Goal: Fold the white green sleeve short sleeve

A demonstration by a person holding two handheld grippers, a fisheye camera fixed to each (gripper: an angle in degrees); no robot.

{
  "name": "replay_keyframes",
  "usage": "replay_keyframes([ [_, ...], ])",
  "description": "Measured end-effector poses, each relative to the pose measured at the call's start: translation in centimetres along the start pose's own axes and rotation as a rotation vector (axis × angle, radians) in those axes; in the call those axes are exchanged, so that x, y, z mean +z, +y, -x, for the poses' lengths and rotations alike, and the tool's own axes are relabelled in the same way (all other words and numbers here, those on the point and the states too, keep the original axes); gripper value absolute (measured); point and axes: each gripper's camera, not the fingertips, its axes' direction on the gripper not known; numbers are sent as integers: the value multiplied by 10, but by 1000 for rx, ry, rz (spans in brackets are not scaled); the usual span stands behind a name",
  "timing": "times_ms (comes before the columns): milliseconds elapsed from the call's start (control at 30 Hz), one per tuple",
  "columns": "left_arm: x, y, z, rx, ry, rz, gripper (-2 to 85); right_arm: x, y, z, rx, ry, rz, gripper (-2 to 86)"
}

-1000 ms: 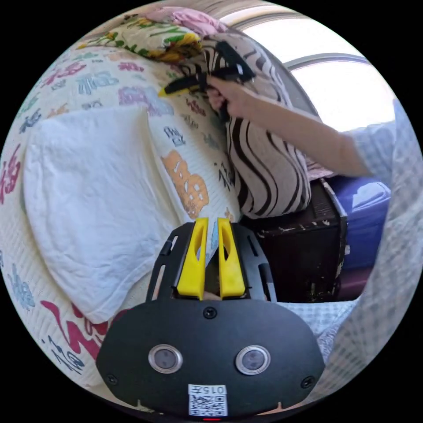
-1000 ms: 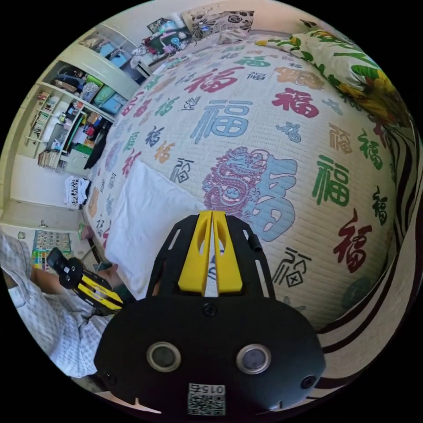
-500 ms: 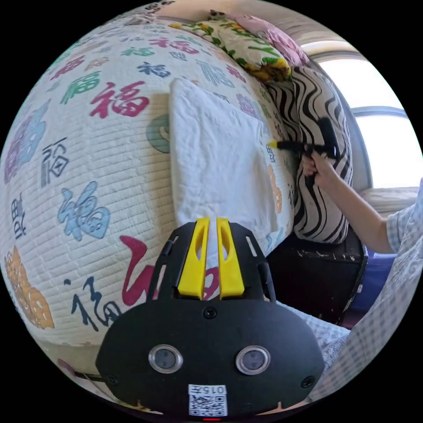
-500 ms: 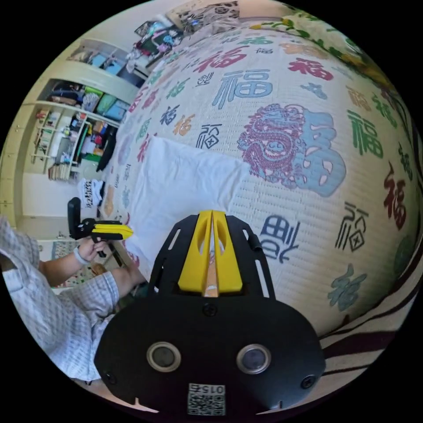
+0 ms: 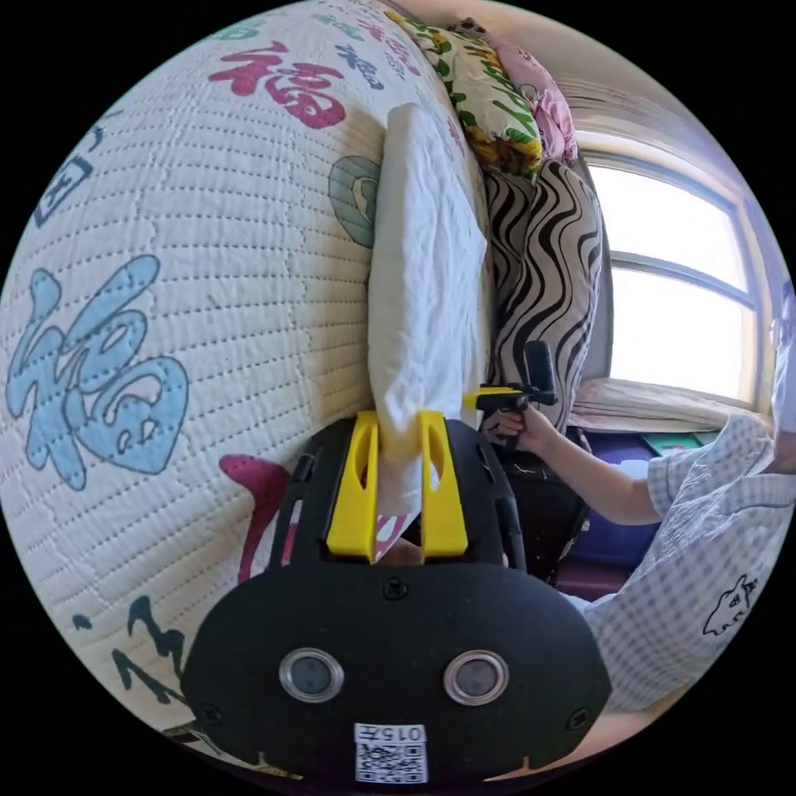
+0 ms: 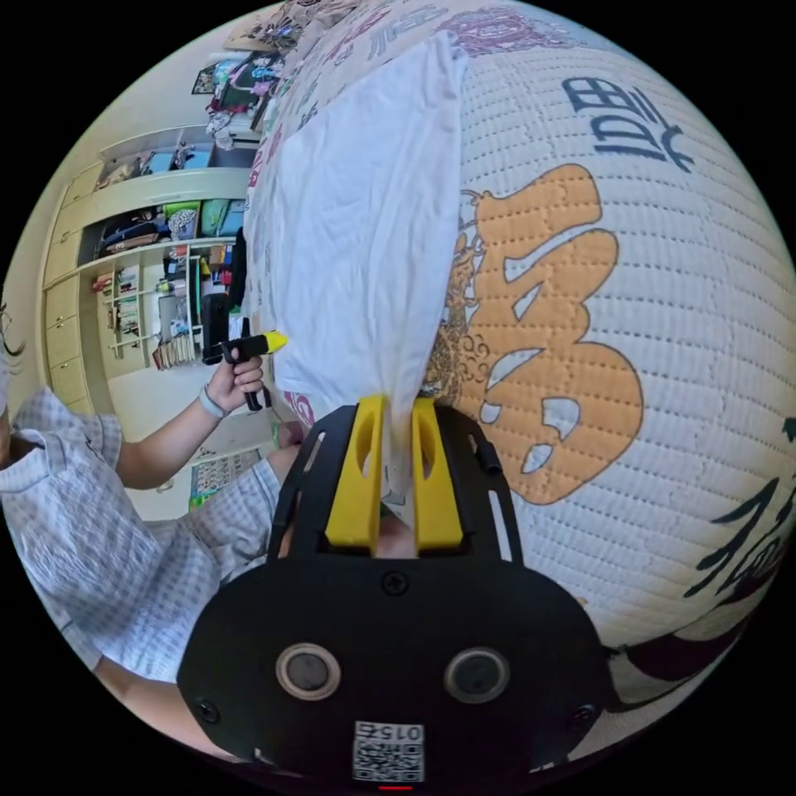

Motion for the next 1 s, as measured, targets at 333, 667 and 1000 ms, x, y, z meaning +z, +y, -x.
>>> replay_keyframes([
  [333,-82,32,-17,98,-102,87,0,21,41,8,-60,-155,81,1],
  [667,-172,88,16,-63,-104,-90,51,50,98,16,45,-136,-28,2],
  [1000,-201,-2,-6,215,-87,-216,93,-16,77,0,-13,-3,-428,47],
])
